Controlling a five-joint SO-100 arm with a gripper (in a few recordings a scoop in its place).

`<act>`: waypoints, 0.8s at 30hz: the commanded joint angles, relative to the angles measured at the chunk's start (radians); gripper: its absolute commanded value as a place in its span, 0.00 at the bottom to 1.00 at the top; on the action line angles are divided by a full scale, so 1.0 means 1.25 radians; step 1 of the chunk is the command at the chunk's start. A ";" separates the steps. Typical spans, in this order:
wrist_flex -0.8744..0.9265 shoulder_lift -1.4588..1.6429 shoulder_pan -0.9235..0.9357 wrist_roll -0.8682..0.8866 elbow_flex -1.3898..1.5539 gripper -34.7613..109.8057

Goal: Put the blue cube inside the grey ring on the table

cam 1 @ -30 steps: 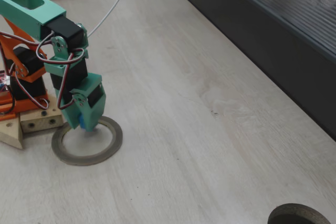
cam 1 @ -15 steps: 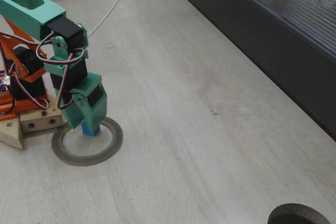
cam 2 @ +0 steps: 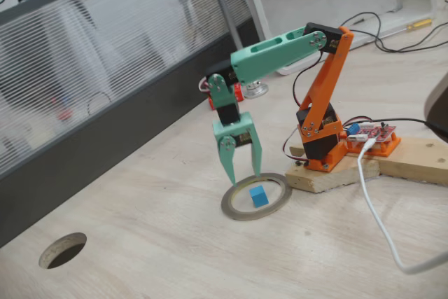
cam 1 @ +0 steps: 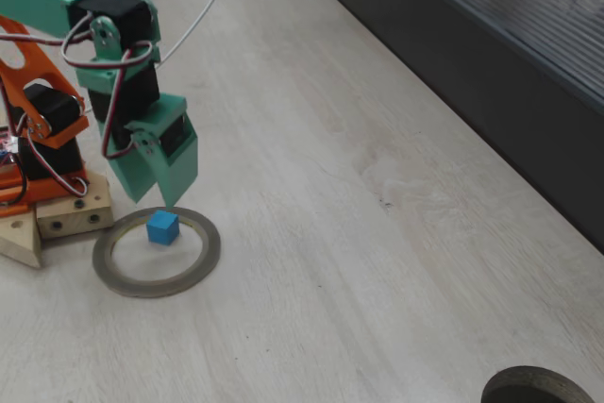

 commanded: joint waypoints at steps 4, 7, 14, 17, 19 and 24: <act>0.083 0.009 0.012 0.000 -0.045 0.46; 0.087 0.017 0.012 0.000 -0.044 0.45; 0.088 0.020 0.011 0.000 -0.037 0.45; 0.088 0.020 0.011 0.000 -0.037 0.43; 0.088 0.020 0.011 0.000 -0.037 0.39; 0.086 0.020 0.011 0.000 -0.045 0.23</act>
